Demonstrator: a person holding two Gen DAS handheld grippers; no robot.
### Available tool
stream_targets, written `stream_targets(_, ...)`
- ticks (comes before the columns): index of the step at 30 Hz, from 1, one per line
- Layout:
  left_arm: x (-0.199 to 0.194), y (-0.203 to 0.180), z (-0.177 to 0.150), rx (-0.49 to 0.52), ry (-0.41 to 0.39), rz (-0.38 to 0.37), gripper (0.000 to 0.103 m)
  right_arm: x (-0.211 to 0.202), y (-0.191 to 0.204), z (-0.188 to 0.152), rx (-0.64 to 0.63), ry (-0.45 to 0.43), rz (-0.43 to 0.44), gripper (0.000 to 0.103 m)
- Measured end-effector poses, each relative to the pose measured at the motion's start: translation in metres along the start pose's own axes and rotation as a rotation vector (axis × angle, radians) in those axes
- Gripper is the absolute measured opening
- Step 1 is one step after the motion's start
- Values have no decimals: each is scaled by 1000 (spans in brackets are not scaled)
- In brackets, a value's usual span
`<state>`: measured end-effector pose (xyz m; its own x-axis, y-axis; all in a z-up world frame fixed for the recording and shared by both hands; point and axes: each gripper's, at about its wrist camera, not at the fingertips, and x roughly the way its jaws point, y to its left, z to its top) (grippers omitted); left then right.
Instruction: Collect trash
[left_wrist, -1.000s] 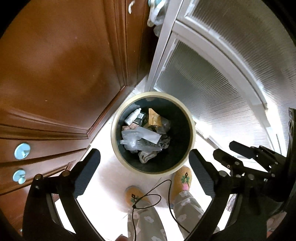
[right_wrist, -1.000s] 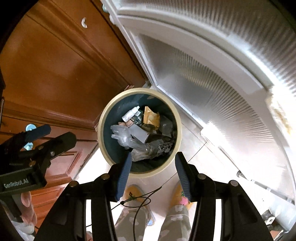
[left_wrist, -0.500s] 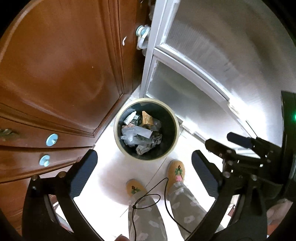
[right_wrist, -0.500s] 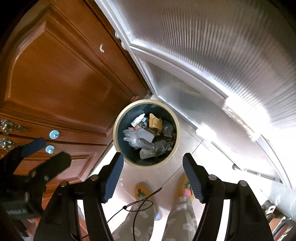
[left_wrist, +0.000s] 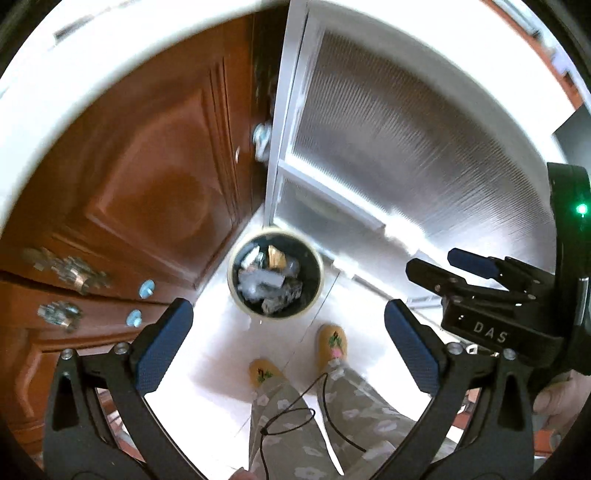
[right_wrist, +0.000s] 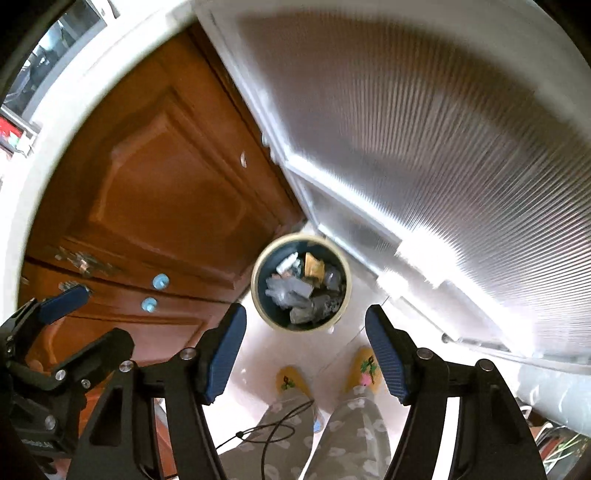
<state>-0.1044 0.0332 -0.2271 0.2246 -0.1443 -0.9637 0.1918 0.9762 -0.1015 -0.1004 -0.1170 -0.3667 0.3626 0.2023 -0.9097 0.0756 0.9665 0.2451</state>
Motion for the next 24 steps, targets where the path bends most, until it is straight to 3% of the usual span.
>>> stream_targets(12, -161, -17, 68, 17, -270, -16, 102, -194, 19, 52, -13, -293, -14, 68)
stream_targets(20, -245, -32, 101, 11, -417, 28, 102, -294, 47, 78, -66, -465, -54, 68)
stream_targets(24, -277, -37, 111, -2, -471, 54, 102, -335, 53, 87, -46, -531, -82, 75)
